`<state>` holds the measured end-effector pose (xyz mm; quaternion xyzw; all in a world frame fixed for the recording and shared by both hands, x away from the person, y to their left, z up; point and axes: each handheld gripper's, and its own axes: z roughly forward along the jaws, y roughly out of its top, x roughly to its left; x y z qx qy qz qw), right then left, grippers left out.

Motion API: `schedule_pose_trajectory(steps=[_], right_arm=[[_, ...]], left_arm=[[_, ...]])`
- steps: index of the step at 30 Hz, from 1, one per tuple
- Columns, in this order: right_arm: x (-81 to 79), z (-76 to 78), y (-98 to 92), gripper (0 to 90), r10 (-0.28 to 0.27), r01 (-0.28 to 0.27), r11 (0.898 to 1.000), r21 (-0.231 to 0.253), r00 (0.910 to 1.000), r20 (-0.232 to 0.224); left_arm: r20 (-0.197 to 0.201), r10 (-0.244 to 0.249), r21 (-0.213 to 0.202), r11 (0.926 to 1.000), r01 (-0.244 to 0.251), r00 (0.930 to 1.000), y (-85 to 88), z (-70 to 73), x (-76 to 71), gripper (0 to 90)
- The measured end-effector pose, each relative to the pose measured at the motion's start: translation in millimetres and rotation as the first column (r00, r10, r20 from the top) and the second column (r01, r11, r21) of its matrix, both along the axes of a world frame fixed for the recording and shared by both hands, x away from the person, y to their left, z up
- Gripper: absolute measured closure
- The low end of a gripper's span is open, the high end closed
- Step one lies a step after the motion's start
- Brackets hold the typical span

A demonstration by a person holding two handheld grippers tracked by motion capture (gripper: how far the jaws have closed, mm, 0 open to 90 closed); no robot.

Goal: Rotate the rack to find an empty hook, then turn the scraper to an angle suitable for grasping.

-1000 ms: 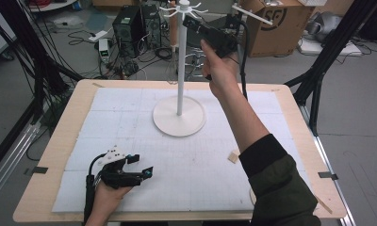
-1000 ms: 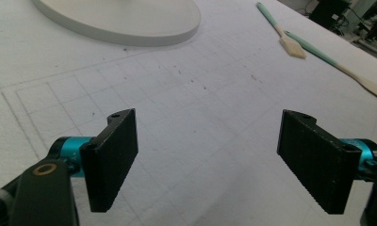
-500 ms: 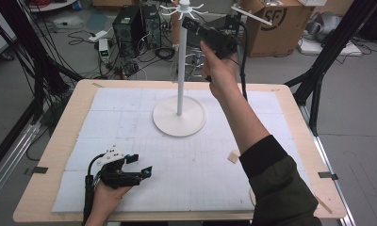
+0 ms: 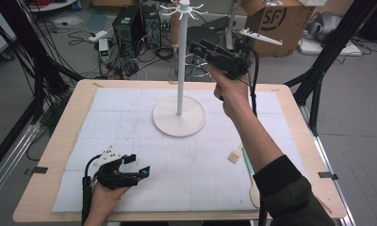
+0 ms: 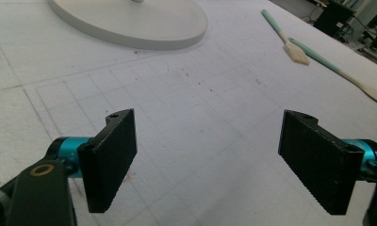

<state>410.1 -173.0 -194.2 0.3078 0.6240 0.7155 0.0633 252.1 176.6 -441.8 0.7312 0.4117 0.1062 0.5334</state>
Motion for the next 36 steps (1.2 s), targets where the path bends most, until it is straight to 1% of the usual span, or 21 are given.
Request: schedule_pose_trajectory(steps=[1,3,4,6,8,10,12,14,19,20,21,24,26,32,33,36], right_arm=[[-2.3,-1.3,-1.3,33.8,0.001,-0.001,1.000,-0.009,1.0000,0.008],[-7.0,-3.9,-3.7,20.4,-0.018,0.018,0.999,-0.035,0.9997,0.016],[-9.0,-5.5,-4.6,17.2,-0.020,0.021,0.999,-0.050,0.9997,0.012],[-11.5,-9.9,-6.9,15.0,-0.024,0.024,0.997,-0.080,0.9997,-0.005],[-14.8,-15.3,-10.0,15.1,-0.026,0.025,0.995,-0.095,0.9996,-0.014],[-20.9,-20.9,-13.5,15.1,-0.047,0.046,0.991,-0.125,0.9989,-0.001],[-26.2,-27.4,-18.0,15.2,-0.057,0.056,0.987,-0.151,0.9984,-0.001],[-32.9,-34.6,-23.3,15.3,-0.067,0.067,0.984,-0.165,0.9977,0.004],[-51.0,-53.4,-37.0,15.3,-0.085,0.086,0.980,-0.182,0.9963,0.013],[-54.4,-56.6,-39.5,15.3,-0.089,0.089,0.978,-0.188,0.9960,0.011],[-57.8,-59.8,-42.3,15.3,-0.095,0.098,0.976,-0.195,0.9952,0.020],[-65.4,-70.2,-50.1,15.3,-0.109,0.111,0.971,-0.210,0.9939,0.019],[-67.0,-76.6,-55.1,15.3,-0.120,0.118,0.968,-0.223,0.9927,0.003],[-74.7,-94.9,-71.6,15.2,-0.159,0.147,0.961,-0.232,0.9868,-0.033],[-76.7,-98.2,-75.3,15.2,-0.171,0.160,0.959,-0.234,0.9848,-0.029],[-83.5,-108.1,-89.5,15.3,-0.190,0.174,0.957,-0.232,0.9807,-0.047]], left_arm=[[-0.002,-0.001,0.003,1.0000,0.001,1.0000,0.2,0.0,0.1,20.5],[0.000,0.000,0.009,1.0000,0.000,1.0000,0.4,-0.4,0.4,20.5],[-0.001,-0.002,0.009,1.0000,0.002,1.0000,0.3,-0.4,0.5,20.5],[0.002,-0.002,0.011,0.9999,0.002,1.0000,-0.6,-0.5,0.4,20.5],[0.000,-0.003,0.011,0.9999,0.003,1.0000,-1.3,-0.1,-0.1,20.5],[0.005,-0.006,0.011,0.9999,0.006,1.0000,-1.0,0.3,-0.5,20.5],[0.006,-0.003,0.009,1.0000,0.003,1.0000,-0.6,0.5,-0.8,20.5],[0.006,-0.002,0.010,0.9999,0.002,1.0000,-0.5,0.7,-0.8,20.5],[0.010,-0.001,0.011,0.9999,0.001,0.9999,-1.5,1.5,-1.6,20.5],[0.013,-0.002,0.012,0.9999,0.001,0.9999,-1.6,1.7,-1.7,20.5],[0.013,-0.002,0.013,0.9999,0.002,0.9999,-1.7,1.8,-1.8,20.5],[0.013,-0.005,0.016,0.9999,0.005,0.9999,-3.0,1.9,-1.9,20.5],[0.013,-0.010,0.018,0.9998,0.010,0.9999,-4.2,2.0,-1.9,20.5],[0.021,-0.009,0.021,0.9997,0.009,0.9997,-6.1,3.4,-2.9,20.5],[0.023,-0.011,0.023,0.9997,0.010,0.9997,-6.0,3.8,-3.1,20.5],[0.023,-0.015,0.025,0.9996,0.014,0.9996,-6.5,4.0,-3.3,20.5]])
